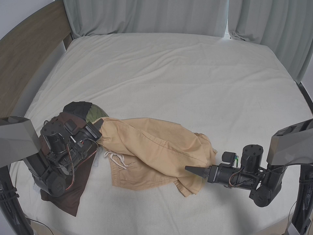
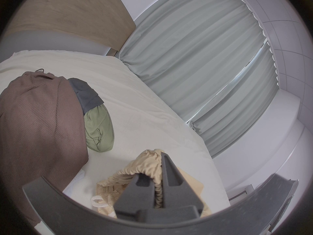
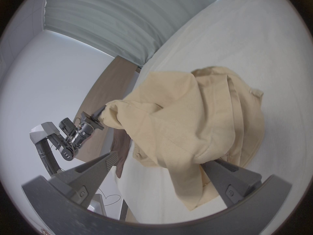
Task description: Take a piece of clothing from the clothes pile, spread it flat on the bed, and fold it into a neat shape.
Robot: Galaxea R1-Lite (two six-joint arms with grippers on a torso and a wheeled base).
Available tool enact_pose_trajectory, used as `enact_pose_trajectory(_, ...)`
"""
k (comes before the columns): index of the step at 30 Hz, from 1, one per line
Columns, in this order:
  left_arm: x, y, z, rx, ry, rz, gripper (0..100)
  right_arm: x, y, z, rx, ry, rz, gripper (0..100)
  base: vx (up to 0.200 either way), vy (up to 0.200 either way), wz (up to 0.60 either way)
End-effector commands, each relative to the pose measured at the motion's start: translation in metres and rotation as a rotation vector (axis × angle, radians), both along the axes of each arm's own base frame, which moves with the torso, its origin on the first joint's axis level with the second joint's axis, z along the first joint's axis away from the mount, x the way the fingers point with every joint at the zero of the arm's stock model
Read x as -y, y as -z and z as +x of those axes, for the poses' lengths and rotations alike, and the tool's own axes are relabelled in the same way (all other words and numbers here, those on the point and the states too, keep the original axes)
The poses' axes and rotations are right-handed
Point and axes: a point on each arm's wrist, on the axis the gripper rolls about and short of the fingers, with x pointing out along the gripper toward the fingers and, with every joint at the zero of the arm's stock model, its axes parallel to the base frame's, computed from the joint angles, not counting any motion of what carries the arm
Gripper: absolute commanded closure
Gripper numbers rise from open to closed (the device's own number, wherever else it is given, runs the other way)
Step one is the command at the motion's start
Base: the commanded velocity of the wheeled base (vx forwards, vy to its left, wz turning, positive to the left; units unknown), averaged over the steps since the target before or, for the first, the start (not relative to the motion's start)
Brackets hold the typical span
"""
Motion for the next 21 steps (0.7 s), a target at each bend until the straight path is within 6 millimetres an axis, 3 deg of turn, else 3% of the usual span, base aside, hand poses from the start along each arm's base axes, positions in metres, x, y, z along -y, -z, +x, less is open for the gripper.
enact_pose_trajectory(1, 0.0, 0.0, 0.0, 0.003, 0.0, -0.001, 100, 0.005, -0.032, -0.005, 0.088, 0.007, 0.042, 0, 0.0, 0.0, 0.0)
enact_pose_trajectory(9, 0.0, 0.0, 0.0, 0.004, 0.0, -0.002, 100, 0.023, -0.062, -0.009, 0.171, 0.036, 0.079, 0, 0.0, 0.0, 0.0)
enact_pose_trajectory(21, 0.0, -0.001, 0.0, 0.006, 0.0, -0.002, 100, 0.017, -0.043, -0.008, 0.108, 0.002, 0.06, 0, 0.0, 0.0, 0.0)
